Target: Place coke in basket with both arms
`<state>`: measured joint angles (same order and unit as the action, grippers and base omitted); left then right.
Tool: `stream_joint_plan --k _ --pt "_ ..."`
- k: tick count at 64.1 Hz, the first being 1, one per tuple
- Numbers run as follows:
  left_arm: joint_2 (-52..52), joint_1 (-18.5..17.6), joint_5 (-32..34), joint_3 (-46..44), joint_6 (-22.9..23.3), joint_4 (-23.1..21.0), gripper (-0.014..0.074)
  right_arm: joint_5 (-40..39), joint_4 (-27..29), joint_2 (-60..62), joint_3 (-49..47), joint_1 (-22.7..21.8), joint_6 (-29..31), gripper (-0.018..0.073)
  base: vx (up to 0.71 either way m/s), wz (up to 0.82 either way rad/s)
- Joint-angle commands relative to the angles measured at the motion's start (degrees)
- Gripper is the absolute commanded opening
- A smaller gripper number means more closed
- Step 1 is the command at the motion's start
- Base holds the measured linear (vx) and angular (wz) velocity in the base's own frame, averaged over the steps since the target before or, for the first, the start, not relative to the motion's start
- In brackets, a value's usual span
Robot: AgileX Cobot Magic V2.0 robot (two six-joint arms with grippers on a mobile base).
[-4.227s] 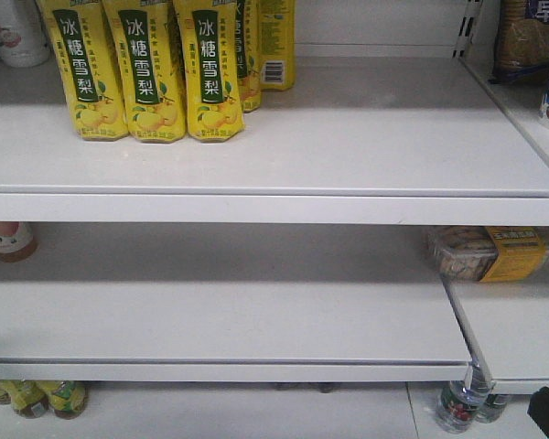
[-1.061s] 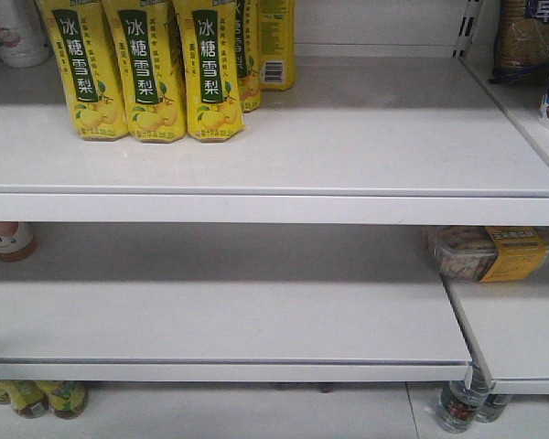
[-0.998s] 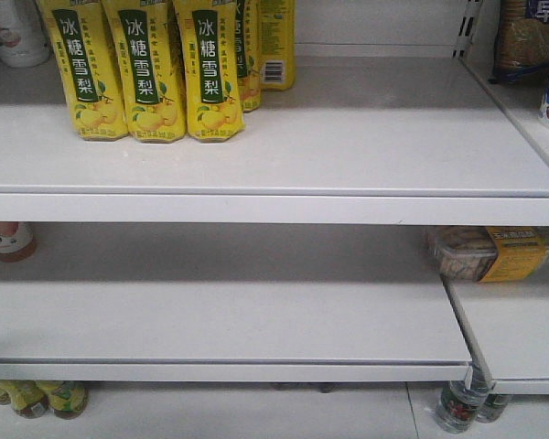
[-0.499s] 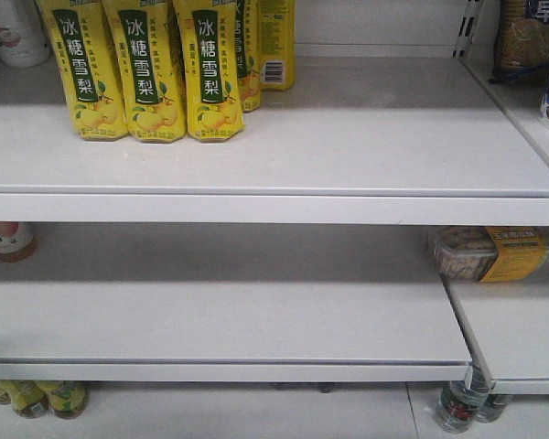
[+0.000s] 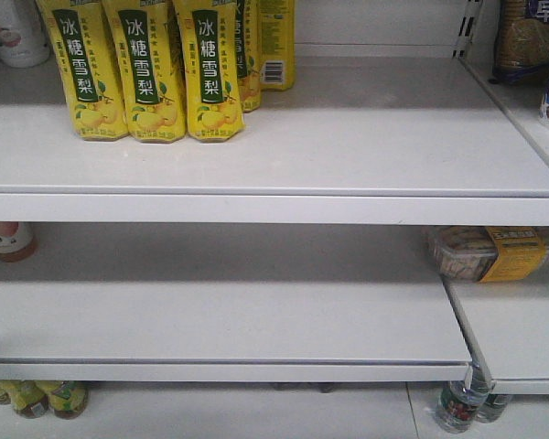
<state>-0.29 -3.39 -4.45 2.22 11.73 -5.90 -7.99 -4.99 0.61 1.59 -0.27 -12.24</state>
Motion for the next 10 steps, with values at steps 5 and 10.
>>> stream_joint_plan --k 5,10 --pt "-1.3 0.1 8.6 -1.7 -2.7 2.8 -0.0006 -4.4 -0.4 0.7 0.4 -0.3 0.4 -0.0005 0.00 0.00" --pt "-1.3 0.1 8.6 -1.7 -2.7 2.8 -0.0006 -4.4 -0.4 0.7 0.4 -0.3 0.4 -0.0005 0.00 0.00"
